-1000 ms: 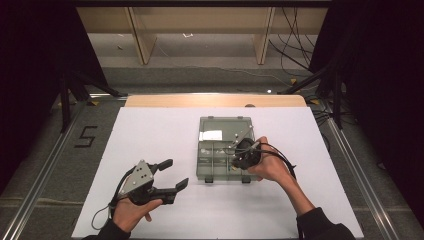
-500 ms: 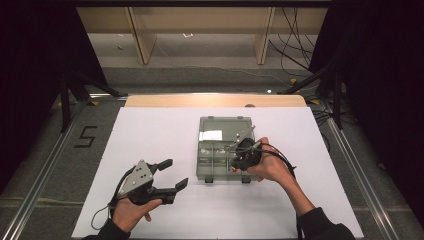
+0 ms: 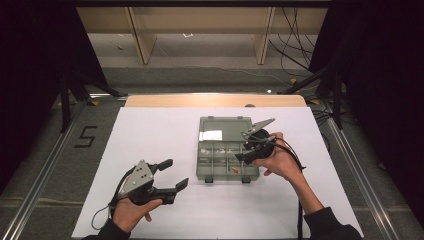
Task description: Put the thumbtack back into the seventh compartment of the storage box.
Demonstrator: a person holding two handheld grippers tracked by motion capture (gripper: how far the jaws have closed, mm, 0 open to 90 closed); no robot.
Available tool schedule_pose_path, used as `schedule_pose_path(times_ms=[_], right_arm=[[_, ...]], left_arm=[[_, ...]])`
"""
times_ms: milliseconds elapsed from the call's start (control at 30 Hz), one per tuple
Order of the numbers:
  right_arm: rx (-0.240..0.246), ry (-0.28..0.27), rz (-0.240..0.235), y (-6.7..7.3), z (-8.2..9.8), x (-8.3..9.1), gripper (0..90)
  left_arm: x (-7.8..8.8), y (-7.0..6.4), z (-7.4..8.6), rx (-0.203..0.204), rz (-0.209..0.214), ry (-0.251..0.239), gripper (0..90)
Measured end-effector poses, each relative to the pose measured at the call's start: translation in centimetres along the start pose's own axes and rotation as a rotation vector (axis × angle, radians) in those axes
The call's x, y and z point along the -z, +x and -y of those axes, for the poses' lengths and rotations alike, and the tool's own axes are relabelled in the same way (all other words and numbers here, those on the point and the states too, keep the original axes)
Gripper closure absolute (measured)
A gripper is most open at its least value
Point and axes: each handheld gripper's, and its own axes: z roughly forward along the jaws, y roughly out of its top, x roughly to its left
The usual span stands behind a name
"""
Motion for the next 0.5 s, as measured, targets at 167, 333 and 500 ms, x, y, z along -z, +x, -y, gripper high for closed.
schedule_pose_path(times_ms=[167, 333, 500], right_arm=[[-0.023, -0.048, 0.003, -0.9, 0.4, 0.4, 41.2], [-0.073, -0.079, 0.007, -1.6, 0.8, 0.8, 36.9], [-0.101, -0.128, 0.033, -2.6, 1.3, 0.8, 34.1]], left_arm=[[0.0, 0.1, 0.0, 0.017, 0.002, 0.003, 21.2], [0.0, 0.5, -0.1, 0.028, -0.001, -0.004, 21.2], [-0.3, 0.6, -0.1, 0.05, 0.002, -0.01, 21.2]])
